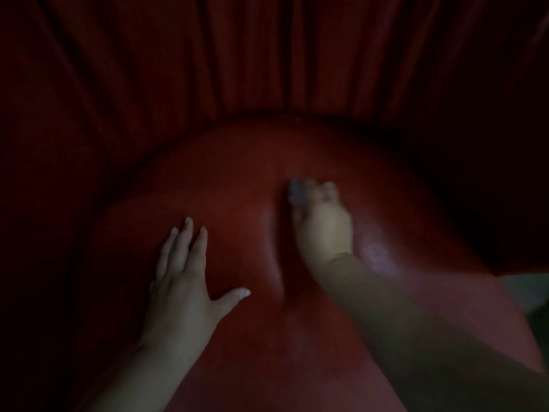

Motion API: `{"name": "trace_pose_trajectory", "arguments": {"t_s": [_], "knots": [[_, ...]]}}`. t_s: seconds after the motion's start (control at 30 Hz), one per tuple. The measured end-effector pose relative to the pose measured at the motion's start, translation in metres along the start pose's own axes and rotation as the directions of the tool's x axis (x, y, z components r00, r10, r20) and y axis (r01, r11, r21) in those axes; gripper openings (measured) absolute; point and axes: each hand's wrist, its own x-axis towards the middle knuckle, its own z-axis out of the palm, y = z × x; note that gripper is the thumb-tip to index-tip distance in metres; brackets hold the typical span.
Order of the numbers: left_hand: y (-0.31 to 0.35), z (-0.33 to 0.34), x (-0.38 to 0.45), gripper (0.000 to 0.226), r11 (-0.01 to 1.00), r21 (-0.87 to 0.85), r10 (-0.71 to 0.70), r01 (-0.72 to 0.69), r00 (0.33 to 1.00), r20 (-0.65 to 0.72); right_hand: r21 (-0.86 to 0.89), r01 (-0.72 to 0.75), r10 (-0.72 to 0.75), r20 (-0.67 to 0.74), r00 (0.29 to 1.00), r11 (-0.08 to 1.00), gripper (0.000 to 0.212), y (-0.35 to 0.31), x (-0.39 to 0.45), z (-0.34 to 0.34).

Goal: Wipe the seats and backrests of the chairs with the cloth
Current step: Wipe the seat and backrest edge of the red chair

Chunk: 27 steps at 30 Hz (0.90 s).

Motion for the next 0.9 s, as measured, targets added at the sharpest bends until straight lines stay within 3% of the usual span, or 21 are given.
{"name": "trace_pose_trajectory", "arguments": {"t_s": [0.07,0.1,0.17,0.23,0.37,0.47,0.57,0.63,0.7,0.77,0.83,0.9], "knots": [[0.001,0.002,-0.001,0.115,1.0,0.005,0.022,-0.022,1.0,0.002,0.137,0.153,-0.159,0.032,0.987,0.979,0.038,-0.019,-0.004,0.006],[0.001,0.003,0.0,0.114,0.999,0.002,0.032,-0.032,0.999,-0.001,0.185,0.168,-0.168,-0.019,0.986,0.968,0.038,-0.019,0.003,0.005],[0.002,0.003,0.004,0.114,0.999,-0.026,0.041,-0.042,0.999,-0.028,0.261,0.101,-0.061,-0.158,0.986,0.96,0.042,-0.009,0.029,-0.002],[0.006,0.002,0.011,0.112,0.997,-0.056,0.055,-0.058,0.997,-0.05,0.314,0.019,0.043,-0.191,0.981,0.949,0.047,0.005,0.059,-0.01],[0.021,0.003,0.037,0.114,0.993,-0.087,0.072,-0.074,0.997,-0.027,0.25,-0.005,0.017,-0.047,0.999,0.968,0.05,0.02,0.099,-0.004],[0.03,0.006,0.054,0.114,0.996,-0.052,0.07,-0.069,0.998,0.001,0.192,-0.006,0.025,-0.097,0.995,0.981,0.045,0.023,0.113,0.007],[0.03,0.01,0.061,0.115,0.997,-0.007,0.072,-0.072,0.997,0.002,0.104,-0.119,0.13,-0.098,0.987,0.987,0.041,0.021,0.134,0.016],[0.03,0.012,0.061,0.115,0.997,0.015,0.076,-0.076,0.997,-0.001,0.017,-0.053,0.053,-0.023,0.998,0.998,0.037,0.009,0.143,0.023],[0.031,0.013,0.062,0.115,0.997,0.023,0.076,-0.076,0.997,-0.006,0.09,0.071,-0.078,0.078,0.994,0.993,0.037,-0.006,0.141,0.026],[0.031,0.012,0.063,0.116,0.997,0.029,0.078,-0.078,0.997,-0.006,0.191,0.111,-0.128,0.079,0.989,0.975,0.039,-0.006,0.137,0.021],[0.03,0.011,0.063,0.116,0.996,0.033,0.08,-0.08,0.997,-0.001,0.206,0.015,-0.021,0.027,0.999,0.979,0.032,0.013,0.141,0.013],[0.029,0.011,0.062,0.115,0.996,0.026,0.08,-0.08,0.997,-0.002,0.149,-0.192,0.198,-0.023,0.98,0.97,0.029,0.032,0.149,0.01]]}}
